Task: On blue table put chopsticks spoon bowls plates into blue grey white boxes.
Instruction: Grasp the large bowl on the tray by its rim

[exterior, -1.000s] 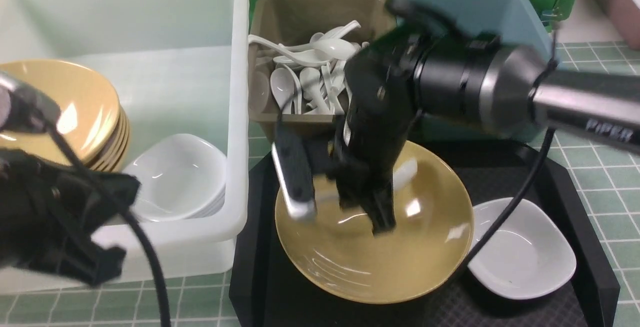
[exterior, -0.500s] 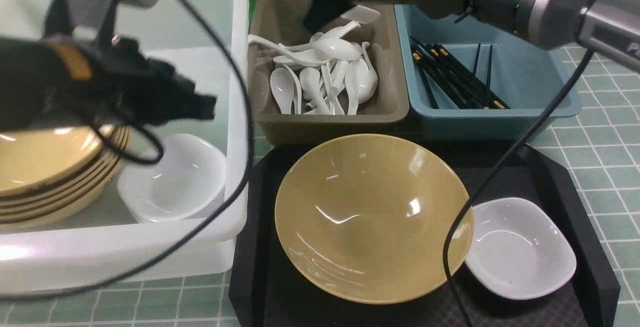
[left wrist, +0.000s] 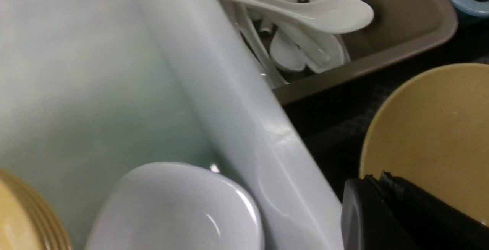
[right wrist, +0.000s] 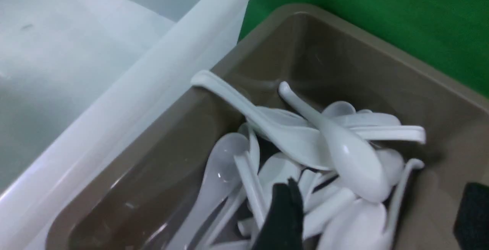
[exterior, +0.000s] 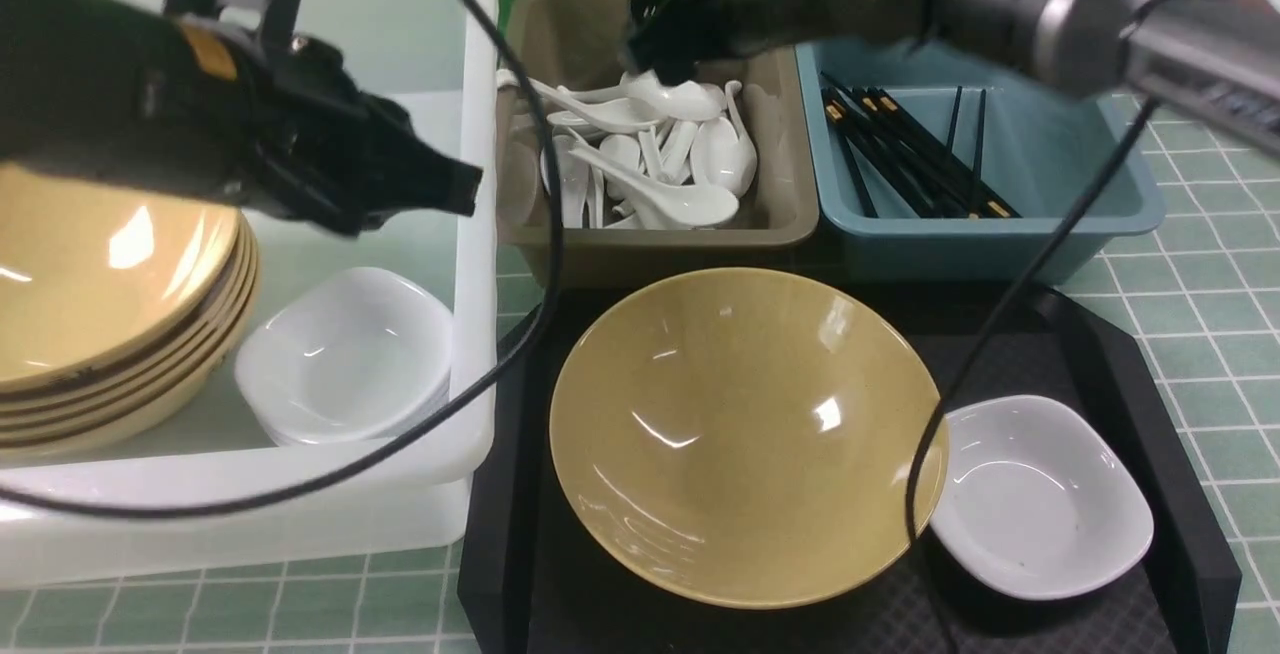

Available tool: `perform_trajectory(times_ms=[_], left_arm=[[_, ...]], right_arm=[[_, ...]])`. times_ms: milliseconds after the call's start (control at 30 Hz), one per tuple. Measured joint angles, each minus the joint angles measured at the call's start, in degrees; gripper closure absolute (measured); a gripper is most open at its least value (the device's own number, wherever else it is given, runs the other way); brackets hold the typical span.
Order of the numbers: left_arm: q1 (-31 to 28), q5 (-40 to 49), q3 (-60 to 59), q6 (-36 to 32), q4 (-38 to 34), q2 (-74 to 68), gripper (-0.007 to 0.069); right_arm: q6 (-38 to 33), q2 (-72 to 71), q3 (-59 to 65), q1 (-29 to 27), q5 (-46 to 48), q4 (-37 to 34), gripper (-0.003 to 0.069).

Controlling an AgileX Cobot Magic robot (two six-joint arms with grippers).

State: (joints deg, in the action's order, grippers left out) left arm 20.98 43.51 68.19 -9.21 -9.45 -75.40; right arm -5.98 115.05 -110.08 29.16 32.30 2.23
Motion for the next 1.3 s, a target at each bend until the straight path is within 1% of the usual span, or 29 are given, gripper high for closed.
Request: perform_trajectory(times_ms=[100, 133, 167, 200, 267, 333, 367, 433, 467, 533, 567, 633, 667, 700, 767, 833, 933, 1067, 1200, 1300], left_arm=[[0.00, 6.74, 6.50, -5.57, -4.69, -3.35, 0.0619], [0.00, 10.22, 10.00, -8.34, -7.37, -5.69, 0.0616], [0.00, 12.42, 12.27, -10.07, -8.84, -7.50, 0.0613], [0.00, 12.84, 12.70, -10.38, -9.56, -7.86, 0.0613], [0.46, 17.36, 17.16, -13.70, -12.99, -12.68, 0.0570], [1.75, 19.38, 19.15, -14.86, -13.07, -15.90, 0.0519], [2.81, 20.09, 19.97, -15.14, -12.71, -17.64, 0.0483], [5.33, 20.71, 21.38, -14.91, -10.97, -20.63, 0.0398], [5.61, 20.68, 21.53, -14.81, -10.45, -21.28, 0.0389], [9.15, 20.74, 23.89, -11.52, -5.80, -25.27, 0.0267], [9.39, 20.74, 24.12, -11.16, -5.36, -25.58, 0.0258], [11.89, 20.94, 27.14, -7.03, -0.40, -29.09, 0.0160], [12.22, 21.05, 27.69, -6.33, 0.94, -29.67, 0.0146], [13.15, 21.71, 29.64, -4.34, 3.87, -31.70, 0.0107], [13.82, 22.89, 32.22, -2.30, 7.40, -34.42, 0.0072], [13.92, 23.59, 33.99, -0.87, 9.45, -36.72, 0.0062], [13.92, 23.79, 35.19, 0.54, 11.93, -39.85, 0.0060], [13.92, 24.09, 35.44, 1.46, 13.36, -42.38, 0.0063], [13.82, 24.98, 35.49, 2.70, 13.30, -44.14, 0.0090], [13.80, 26.03, 35.55, 2.92, 12.06, -45.72, 0.0143]], right_arm=[[-3.60, -5.27, -2.93, 0.00, 9.75, 0.00, 0.0085], [-5.27, -8.27, -3.93, 0.00, 13.55, 0.00, 0.0103], [-6.24, -9.99, -4.28, 0.00, 15.95, 0.00, 0.0121], [-6.42, -10.43, -4.34, 0.00, 16.53, 0.00, 0.0121], [-8.40, -15.55, -4.64, 0.00, 24.47, 0.00, 0.0174], [-9.37, -18.71, -4.64, 0.00, 31.47, 0.00, 0.0218], [-9.46, -19.99, -4.64, 0.00, 34.88, -0.25, 0.0241], [-9.39, -22.51, -3.46, 0.00, 38.26, -1.27, 0.0286], [-9.39, -23.18, -3.22, 0.00, 38.54, -1.75, 0.0291], [-10.30, -27.67, 0.90, 0.54, 39.62, -4.48, 0.0351], [-10.43, -28.05, 1.28, 0.54, 39.60, -4.73, 0.0355], [-11.19, -32.89, 5.91, 1.78, 39.98, -7.10, 0.0408], [-11.25, -33.65, 6.69, 2.09, 40.07, -7.34, 0.0417], [-11.42, -36.45, 9.42, 2.72, 40.21, -7.89, 0.0442], [-11.65, -38.98, 12.85, 3.02, 40.33, -8.41, 0.0466], [-11.73, -41.00, 16.45, 3.03, 40.33, -8.35, 0.0482], [-11.82, -42.61, 20.71, 3.03, 40.39, -8.24, 0.0487], [-11.82, -43.27, 23.99, 3.03, 40.39, -8.20, 0.0487], [-11.89, -43.34, 25.38, 3.03, 40.32, -8.20, 0.0486], [-12.28, -43.34, 25.62, 3.03, 40.20, -8.20, 0.0486]])
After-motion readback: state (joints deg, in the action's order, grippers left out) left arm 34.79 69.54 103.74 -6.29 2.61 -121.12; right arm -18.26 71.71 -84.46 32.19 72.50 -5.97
